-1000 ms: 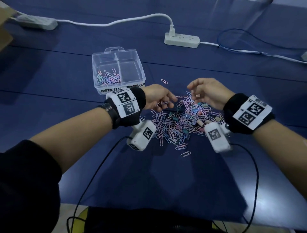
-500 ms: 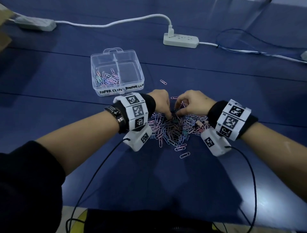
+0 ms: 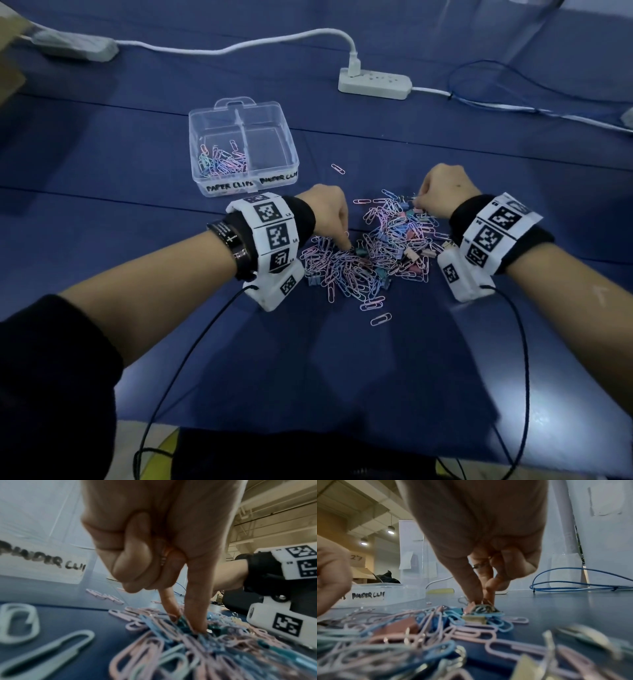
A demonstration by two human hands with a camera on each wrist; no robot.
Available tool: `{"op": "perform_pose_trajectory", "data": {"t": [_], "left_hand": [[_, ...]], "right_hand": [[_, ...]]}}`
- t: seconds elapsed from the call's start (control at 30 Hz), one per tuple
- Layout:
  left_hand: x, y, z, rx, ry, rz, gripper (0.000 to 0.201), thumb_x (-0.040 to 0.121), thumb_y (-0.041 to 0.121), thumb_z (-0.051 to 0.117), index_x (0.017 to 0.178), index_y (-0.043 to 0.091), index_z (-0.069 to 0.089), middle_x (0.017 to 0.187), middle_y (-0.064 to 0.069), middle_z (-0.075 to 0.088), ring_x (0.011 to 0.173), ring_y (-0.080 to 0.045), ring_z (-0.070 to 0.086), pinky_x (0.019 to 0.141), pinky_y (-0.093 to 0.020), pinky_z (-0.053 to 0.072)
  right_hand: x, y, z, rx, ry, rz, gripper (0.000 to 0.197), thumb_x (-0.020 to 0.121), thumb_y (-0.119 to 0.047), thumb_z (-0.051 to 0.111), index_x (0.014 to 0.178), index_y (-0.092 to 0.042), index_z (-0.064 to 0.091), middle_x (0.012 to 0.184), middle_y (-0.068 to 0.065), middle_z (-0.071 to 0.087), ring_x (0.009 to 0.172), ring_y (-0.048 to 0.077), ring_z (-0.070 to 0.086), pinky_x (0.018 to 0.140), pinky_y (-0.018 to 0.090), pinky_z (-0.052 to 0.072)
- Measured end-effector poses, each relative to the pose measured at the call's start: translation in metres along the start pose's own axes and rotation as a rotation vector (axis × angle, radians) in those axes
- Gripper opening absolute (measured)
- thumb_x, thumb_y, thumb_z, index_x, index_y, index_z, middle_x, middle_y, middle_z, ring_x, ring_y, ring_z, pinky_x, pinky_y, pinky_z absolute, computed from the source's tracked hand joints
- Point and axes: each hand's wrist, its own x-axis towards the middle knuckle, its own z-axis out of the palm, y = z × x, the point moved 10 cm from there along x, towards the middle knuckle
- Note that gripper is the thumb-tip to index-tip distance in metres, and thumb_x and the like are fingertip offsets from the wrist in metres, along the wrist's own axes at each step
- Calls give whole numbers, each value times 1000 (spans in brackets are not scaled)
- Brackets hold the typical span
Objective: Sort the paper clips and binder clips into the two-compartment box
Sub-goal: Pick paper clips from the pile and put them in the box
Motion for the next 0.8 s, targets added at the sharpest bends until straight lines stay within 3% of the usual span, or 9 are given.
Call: {"op": "perform_pose_trajectory", "data": {"t": [0.1,0.17,0.27,0.33,0.43,0.53,0.67,0.8], "left_hand": [[-2,0,-2,-24,13,-6,25,74,27,77,91,9,73,85,0,63,82,-14,55,71,-24,41],[-4,-2,-8,-59,18,-13,22,76,28,75,91,11,74,79,2,62,77,-12,54,69,-23,40],[-7,-8,-17,-91,23,-62,11,79,26,67,77,15,69,52,4,51,49,-8,44,47,-16,38],[-7,-20,-18,-251,18,-154,25,82,21,54,60,11,54,40,3,41,34,-10,33,37,-13,27],[-7,-30,-11,-697,-16,-233,30,84,12,33,54,14,31,38,2,35,27,-7,19,34,-6,14],[-10,-30,-9,-945,-48,-234,30,83,14,26,54,17,24,32,6,31,25,-6,19,31,-5,11],[-10,-29,-10,-1000,-37,-229,47,86,25,38,42,19,24,33,4,34,26,-7,25,29,-7,11],[-8,-27,-12,-891,17,-226,31,84,10,44,54,12,35,34,2,50,25,-7,39,29,-6,21]], "right_hand": [[-10,-9,-4,-70,20,-42,25,83,-16,63,103,-1,64,109,17,64,101,35,60,85,38,49],[-26,-32,-6,-32,32,-182,21,83,-22,64,102,-13,64,99,5,59,97,28,57,80,33,44],[-61,-75,9,71,-153,-437,18,80,-27,68,95,-19,66,76,-9,46,80,15,49,65,26,36],[-75,-95,24,56,-254,-530,21,80,-27,68,100,-19,67,72,-13,43,75,12,47,59,25,31],[-78,-110,41,-33,-257,-585,22,82,-21,65,102,-13,66,77,-4,49,83,18,50,60,24,27],[-73,-110,51,-40,-258,-556,18,81,-17,66,94,-5,65,83,2,53,80,20,51,55,24,30],[-70,-103,46,-3,-236,-510,14,83,-15,64,88,-2,66,83,5,59,81,21,55,67,23,36],[-70,-101,42,8,-215,-513,17,81,-11,62,98,-5,63,92,6,60,82,19,52,70,24,39]]}}
